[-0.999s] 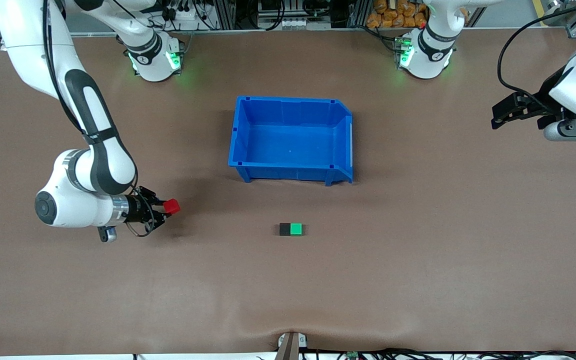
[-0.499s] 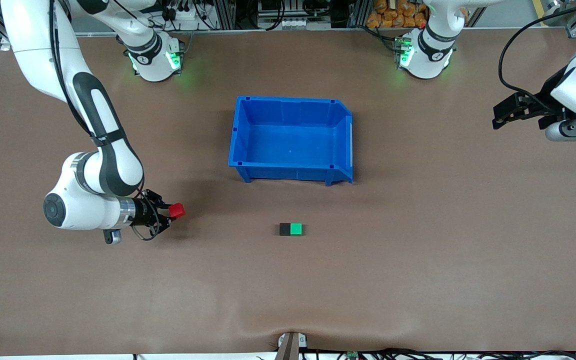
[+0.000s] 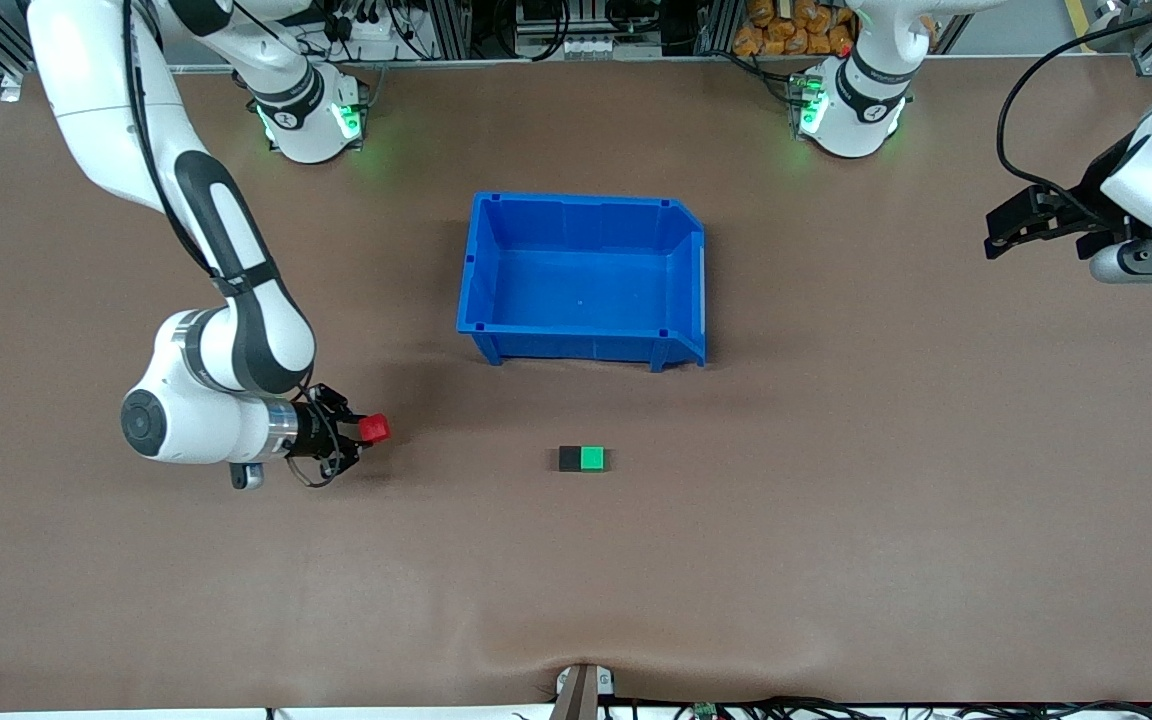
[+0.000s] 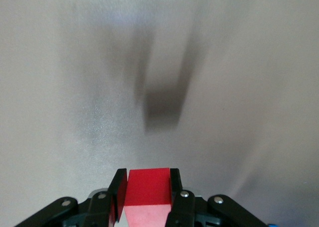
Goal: Attach green and red cubes to black cube
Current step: 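Lower the red cube next to the black cube with the right gripper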
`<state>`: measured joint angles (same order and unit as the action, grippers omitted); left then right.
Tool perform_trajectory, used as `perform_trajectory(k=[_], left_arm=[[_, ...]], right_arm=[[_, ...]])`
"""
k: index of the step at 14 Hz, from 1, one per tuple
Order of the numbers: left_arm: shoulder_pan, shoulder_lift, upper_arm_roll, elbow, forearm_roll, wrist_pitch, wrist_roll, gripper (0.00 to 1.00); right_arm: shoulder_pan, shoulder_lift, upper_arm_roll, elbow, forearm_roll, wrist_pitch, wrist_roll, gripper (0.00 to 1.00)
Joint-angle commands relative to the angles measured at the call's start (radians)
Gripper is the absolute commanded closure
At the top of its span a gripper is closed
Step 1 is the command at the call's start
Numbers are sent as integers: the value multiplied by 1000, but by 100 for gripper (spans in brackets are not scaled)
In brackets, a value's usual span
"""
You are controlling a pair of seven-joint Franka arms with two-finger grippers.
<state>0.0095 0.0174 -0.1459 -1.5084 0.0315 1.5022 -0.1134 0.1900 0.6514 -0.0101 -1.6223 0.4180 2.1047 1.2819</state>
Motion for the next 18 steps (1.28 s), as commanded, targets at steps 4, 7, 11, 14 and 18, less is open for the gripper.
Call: perform_trajectory(k=[4, 7, 11, 14, 18], left_arm=[[1, -1, -4, 2, 10, 9, 18, 0], [4, -1, -4, 1, 4, 10, 15, 0], [-3, 6, -11, 2, 5, 19, 1, 0], [-3, 6, -11, 2, 4, 19, 0, 0], [0, 6, -11, 2, 2, 19, 0, 0]], right_arm=[[39, 31, -7, 42, 19, 17, 99, 100], [55, 36, -7, 45, 19, 23, 134, 100], [74, 65, -7, 85, 21, 38, 174, 100], [86, 106, -5, 142, 21, 38, 209, 100], [98, 120, -5, 167, 21, 40, 232, 100]])
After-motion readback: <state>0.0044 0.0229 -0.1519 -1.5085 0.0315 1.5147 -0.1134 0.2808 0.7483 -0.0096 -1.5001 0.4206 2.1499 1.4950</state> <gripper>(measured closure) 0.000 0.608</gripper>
